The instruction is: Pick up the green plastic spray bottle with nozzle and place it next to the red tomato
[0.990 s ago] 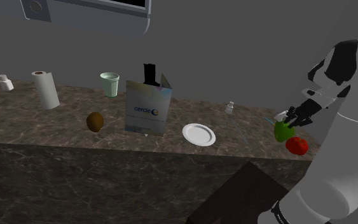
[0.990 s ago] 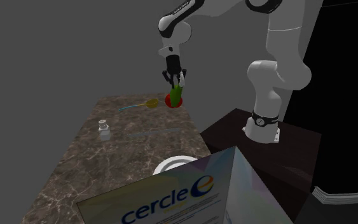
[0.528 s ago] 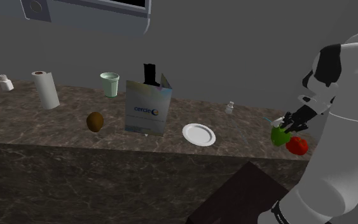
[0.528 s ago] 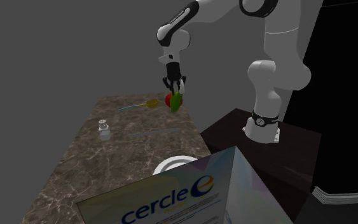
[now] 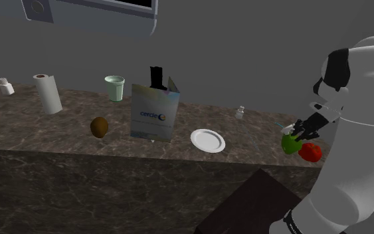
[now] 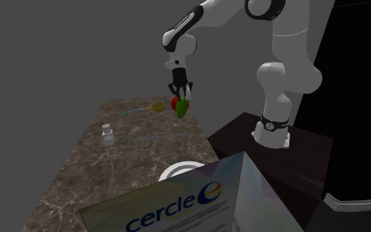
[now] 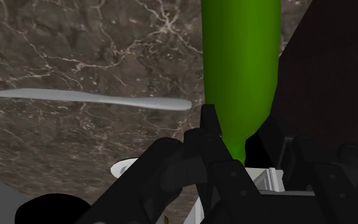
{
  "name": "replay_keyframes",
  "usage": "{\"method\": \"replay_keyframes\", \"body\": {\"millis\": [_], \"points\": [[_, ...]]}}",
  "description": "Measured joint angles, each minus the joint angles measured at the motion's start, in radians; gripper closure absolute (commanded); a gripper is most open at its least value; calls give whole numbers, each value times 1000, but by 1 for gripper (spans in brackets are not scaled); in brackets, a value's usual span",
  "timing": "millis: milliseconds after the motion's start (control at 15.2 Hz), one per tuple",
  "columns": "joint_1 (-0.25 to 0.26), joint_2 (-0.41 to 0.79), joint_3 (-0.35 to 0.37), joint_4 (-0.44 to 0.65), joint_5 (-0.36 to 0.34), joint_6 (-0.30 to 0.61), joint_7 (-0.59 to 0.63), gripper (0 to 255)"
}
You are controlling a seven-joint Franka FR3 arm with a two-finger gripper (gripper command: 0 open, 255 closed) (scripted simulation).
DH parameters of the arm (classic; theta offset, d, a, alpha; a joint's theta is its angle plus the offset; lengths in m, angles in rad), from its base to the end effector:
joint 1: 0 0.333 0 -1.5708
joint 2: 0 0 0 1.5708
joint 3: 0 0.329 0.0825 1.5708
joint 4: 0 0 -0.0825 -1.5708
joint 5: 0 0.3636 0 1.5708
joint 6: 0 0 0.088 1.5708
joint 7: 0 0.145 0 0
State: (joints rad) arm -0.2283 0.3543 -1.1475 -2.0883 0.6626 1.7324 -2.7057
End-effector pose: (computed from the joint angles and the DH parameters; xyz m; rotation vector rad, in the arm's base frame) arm 0.1817 -0.4625 0.3119 -2.4645 -1.3560 -0.6584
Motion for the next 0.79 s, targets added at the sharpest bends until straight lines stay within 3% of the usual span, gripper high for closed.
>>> {"method": "replay_keyframes", "body": {"millis": [66, 132, 528, 792], "points": [[1, -1, 0, -1, 1, 1, 0, 255], [1, 1, 0, -1, 2, 1, -1, 0], [-1, 5, 1, -4, 0, 3, -1, 0], [-32, -4, -19, 77, -36, -79, 15, 0]]}}
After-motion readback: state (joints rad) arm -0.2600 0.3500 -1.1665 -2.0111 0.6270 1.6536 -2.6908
